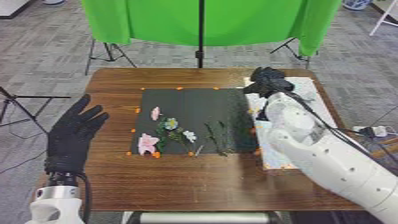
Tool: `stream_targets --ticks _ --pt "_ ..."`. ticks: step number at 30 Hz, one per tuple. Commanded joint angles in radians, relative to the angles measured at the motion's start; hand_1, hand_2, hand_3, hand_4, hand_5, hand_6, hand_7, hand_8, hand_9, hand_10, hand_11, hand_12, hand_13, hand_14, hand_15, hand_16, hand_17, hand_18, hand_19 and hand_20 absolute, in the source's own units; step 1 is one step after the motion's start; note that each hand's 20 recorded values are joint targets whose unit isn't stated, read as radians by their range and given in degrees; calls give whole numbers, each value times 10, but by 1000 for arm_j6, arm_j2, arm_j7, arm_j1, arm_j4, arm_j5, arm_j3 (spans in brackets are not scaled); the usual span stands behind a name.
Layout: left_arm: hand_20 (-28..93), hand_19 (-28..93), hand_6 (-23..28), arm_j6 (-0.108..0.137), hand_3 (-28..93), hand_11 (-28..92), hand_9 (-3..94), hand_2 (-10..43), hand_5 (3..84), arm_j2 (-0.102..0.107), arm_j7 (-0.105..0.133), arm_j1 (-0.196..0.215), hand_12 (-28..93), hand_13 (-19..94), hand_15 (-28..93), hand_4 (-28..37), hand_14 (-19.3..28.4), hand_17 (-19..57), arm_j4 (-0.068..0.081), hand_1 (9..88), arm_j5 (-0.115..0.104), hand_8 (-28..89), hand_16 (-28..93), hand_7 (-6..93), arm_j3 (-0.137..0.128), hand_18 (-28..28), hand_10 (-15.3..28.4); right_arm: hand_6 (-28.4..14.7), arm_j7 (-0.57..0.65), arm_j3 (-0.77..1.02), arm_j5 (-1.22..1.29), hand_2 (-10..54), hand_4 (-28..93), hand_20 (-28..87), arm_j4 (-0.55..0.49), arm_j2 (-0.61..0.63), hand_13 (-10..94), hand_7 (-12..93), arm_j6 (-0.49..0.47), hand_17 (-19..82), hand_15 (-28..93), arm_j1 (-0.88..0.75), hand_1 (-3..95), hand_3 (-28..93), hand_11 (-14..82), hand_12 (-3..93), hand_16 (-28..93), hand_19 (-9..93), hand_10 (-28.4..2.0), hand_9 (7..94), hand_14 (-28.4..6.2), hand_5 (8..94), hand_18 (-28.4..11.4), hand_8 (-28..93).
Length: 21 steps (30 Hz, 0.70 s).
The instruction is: Arrange flowers
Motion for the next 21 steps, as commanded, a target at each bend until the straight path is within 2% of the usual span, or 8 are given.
stream_targets --ticks 1,6,7,9,10,13,19,21 --pt "194 424 89 -6 737 264 328 96 351 -5 -17 -4 123 224 490 -208 244 -114 6 266 1 -89 -66 121 13 199 195 -3 108 67 48 -95 -283 548 171 56 480 119 -91 212 729 60 306 775 186 132 81 932 -189 539 -149 489 -215 -120" --pt "195 425 89 -13 737 264 328 95 351 -11 -32 -12 123 223 488 -207 244 -113 9 266 11 -89 -67 121 10 199 196 5 141 112 46 -95 -283 548 201 51 445 120 -187 199 723 15 301 782 164 130 69 931 -200 505 -168 470 -216 -119" --pt "195 425 88 -12 737 264 328 95 351 -9 -29 -13 123 223 488 -207 244 -113 9 266 6 -89 -67 121 11 199 195 7 140 119 57 -95 -283 547 204 51 441 121 -194 197 723 8 301 783 161 130 67 930 -202 501 -171 468 -216 -118" --pt "194 425 89 -19 737 264 328 96 351 -17 -43 -16 122 223 488 -207 243 -113 10 266 13 -89 -66 121 6 199 195 9 118 150 79 -95 -283 546 203 46 431 123 -225 190 722 -18 300 783 156 130 63 927 -204 494 -172 468 -216 -119" --pt "194 425 89 -13 736 264 328 96 351 -18 -46 -12 122 223 488 -208 243 -113 7 266 15 -89 -66 121 5 199 196 11 108 165 72 -95 -283 546 208 35 427 124 -241 185 722 -30 300 782 152 129 62 924 -204 490 -172 467 -216 -119" --pt "194 425 89 -25 736 264 328 97 352 -25 -61 -17 122 224 487 -208 243 -113 8 267 20 -89 -66 122 -2 199 196 17 109 158 34 -95 -283 547 230 10 427 128 -273 183 722 -32 299 786 148 130 58 921 -202 488 -168 464 -214 -120" --pt "194 426 88 -25 735 264 328 97 351 -15 -49 -39 123 224 489 -206 243 -113 17 267 15 -90 -66 123 13 199 196 32 144 166 50 -95 -282 538 283 -30 467 143 -312 202 709 -15 335 800 145 128 54 922 -192 527 -155 487 -214 -128" --pt "194 426 88 -27 735 264 328 97 351 -14 -44 -40 123 224 488 -205 244 -114 18 267 14 -90 -66 123 16 199 196 40 136 157 39 -95 -282 528 299 -30 499 149 -302 216 696 -8 365 802 155 128 59 926 -171 571 -140 529 -212 -135"
